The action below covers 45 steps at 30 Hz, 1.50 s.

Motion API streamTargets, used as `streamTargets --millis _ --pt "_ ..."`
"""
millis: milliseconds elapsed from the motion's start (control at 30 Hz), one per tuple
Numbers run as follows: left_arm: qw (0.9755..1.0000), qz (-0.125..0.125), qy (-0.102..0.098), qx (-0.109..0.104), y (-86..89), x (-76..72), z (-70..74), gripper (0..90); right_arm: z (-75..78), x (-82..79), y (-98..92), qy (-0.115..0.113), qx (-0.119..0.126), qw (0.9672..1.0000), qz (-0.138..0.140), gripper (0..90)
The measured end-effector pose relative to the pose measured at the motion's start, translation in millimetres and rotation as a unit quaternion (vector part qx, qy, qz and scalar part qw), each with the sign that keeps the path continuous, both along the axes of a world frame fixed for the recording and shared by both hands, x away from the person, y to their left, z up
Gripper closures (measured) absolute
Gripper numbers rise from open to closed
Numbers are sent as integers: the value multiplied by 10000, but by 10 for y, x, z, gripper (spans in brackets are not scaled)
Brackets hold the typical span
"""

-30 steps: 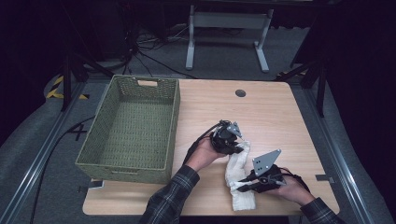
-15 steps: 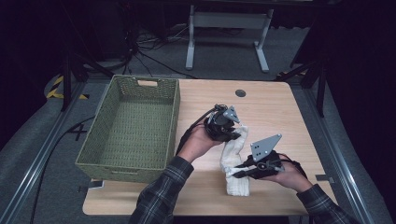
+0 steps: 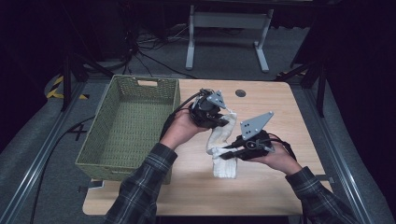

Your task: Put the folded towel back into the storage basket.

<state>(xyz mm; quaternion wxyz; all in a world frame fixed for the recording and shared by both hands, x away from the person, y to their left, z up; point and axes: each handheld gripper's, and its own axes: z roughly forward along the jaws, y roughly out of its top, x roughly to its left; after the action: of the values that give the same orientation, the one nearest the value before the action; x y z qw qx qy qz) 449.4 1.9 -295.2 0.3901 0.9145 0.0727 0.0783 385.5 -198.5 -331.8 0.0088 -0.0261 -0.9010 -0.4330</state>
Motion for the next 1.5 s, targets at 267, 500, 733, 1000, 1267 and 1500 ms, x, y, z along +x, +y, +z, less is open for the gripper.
streamTargets --millis 267,500,733,1000,1267,1500 --pt "9999 84 -92 33 431 87 125 800 157 156 422 -102 -7 9999 60 804" --pt "9997 124 -210 -4 787 149 205 800 316 270 819 -142 111 9998 83 803" --pt "9993 230 -278 -59 1180 199 224 799 433 364 1274 -237 226 9994 138 803" --pt "9988 400 -252 -108 1527 184 112 799 319 421 1659 -160 295 9993 180 802" --pt "9979 585 -199 -167 1779 127 -16 799 147 447 1998 -50 291 9991 306 802" --pt "9978 628 -58 -223 1855 100 -173 798 -35 429 2083 59 188 9992 347 798"
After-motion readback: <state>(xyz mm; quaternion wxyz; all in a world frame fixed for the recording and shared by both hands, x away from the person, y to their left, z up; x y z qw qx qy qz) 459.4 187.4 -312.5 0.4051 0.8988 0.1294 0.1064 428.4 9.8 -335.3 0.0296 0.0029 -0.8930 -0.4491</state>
